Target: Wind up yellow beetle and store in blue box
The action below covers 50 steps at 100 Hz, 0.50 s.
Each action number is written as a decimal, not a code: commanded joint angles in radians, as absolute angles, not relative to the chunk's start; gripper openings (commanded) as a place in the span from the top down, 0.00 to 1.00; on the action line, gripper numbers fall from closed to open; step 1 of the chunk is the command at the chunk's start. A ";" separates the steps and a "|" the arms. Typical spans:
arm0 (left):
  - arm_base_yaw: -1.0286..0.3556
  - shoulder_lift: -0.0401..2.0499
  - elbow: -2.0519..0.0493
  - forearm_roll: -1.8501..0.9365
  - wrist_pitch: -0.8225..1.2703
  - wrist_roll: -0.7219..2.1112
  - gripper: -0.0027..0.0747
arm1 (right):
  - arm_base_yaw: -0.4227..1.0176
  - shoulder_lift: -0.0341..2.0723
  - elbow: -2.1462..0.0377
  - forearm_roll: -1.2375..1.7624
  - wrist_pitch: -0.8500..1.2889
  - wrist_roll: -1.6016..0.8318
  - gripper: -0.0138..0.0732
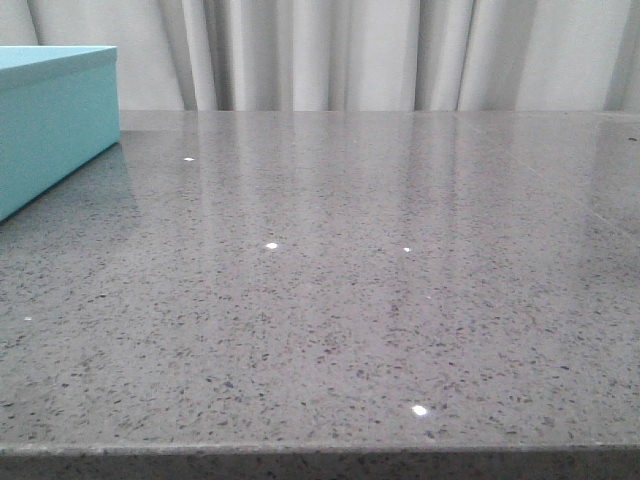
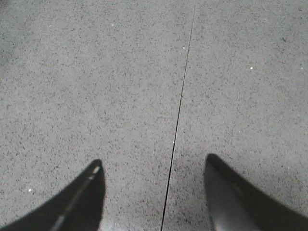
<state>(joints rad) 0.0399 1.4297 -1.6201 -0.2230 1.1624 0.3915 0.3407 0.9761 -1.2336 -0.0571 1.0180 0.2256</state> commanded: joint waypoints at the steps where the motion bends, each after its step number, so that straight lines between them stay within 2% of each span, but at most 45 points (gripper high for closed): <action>1: 0.041 1.336 -1.614 -0.256 1.129 0.379 0.99 | 0.339 0.903 -1.186 -0.074 0.919 0.215 0.46; 16: 0.041 1.214 -1.516 -0.272 1.123 0.379 0.99 | 0.339 0.795 -1.071 -0.074 0.906 0.215 0.72; 28: 0.041 1.097 -1.400 -0.285 1.076 0.379 0.99 | 0.339 0.706 -0.995 -0.074 0.884 0.215 0.86; 37: 0.041 0.996 -1.294 -0.313 1.012 0.379 0.99 | 0.339 0.638 -0.944 -0.074 0.856 0.215 0.92; 50: 0.041 0.860 -1.135 -0.352 0.936 0.379 0.99 | 0.339 0.556 -0.885 -0.074 0.819 0.215 0.92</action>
